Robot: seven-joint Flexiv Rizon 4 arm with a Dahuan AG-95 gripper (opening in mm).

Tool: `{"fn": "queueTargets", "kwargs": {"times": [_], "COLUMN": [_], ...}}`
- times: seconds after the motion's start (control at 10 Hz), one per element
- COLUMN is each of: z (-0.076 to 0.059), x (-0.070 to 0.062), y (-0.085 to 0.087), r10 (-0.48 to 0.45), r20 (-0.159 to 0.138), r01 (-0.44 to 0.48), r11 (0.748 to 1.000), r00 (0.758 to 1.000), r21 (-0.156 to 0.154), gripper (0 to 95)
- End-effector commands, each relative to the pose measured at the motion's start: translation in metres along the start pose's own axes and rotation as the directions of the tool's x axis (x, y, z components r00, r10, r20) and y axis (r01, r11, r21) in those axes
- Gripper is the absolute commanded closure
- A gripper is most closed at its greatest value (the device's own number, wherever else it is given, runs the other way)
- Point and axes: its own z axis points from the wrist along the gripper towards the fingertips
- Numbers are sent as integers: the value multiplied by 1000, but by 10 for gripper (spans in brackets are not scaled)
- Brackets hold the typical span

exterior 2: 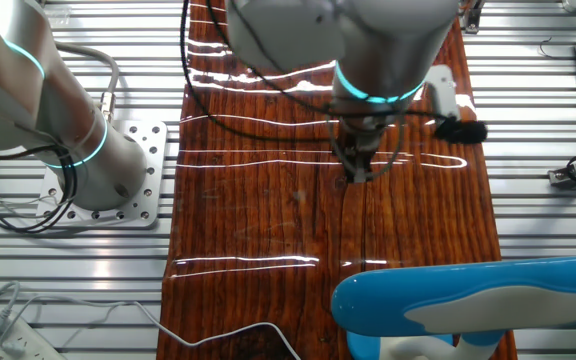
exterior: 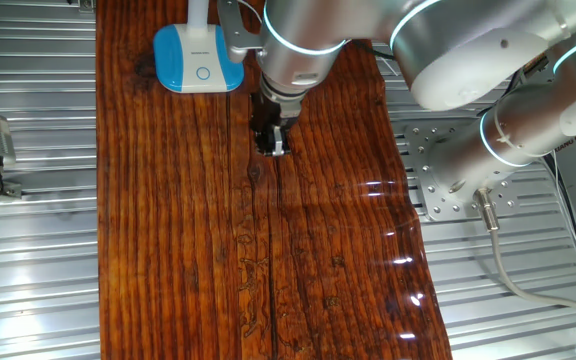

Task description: Turn on the desk lamp by pressing the button

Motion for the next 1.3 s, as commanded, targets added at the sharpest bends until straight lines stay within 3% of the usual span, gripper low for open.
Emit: {"fn": "queueTargets", "kwargs": {"times": [0.1,0.8,1.0,1.3], "z": [2,-2,-3,-6], "x": [3,8,10,11], "y": [-4,-24,-30,-33], "r10": [-14,-45,-56,-63], "r20": [5,-4,0,-5], "r01": [14,45,56,63], "r11": [1000,999,998,998], "r00": [1000,999,998,998], "r21": [1,-11,-29,-22], "gripper": [950,950,950,950]}}
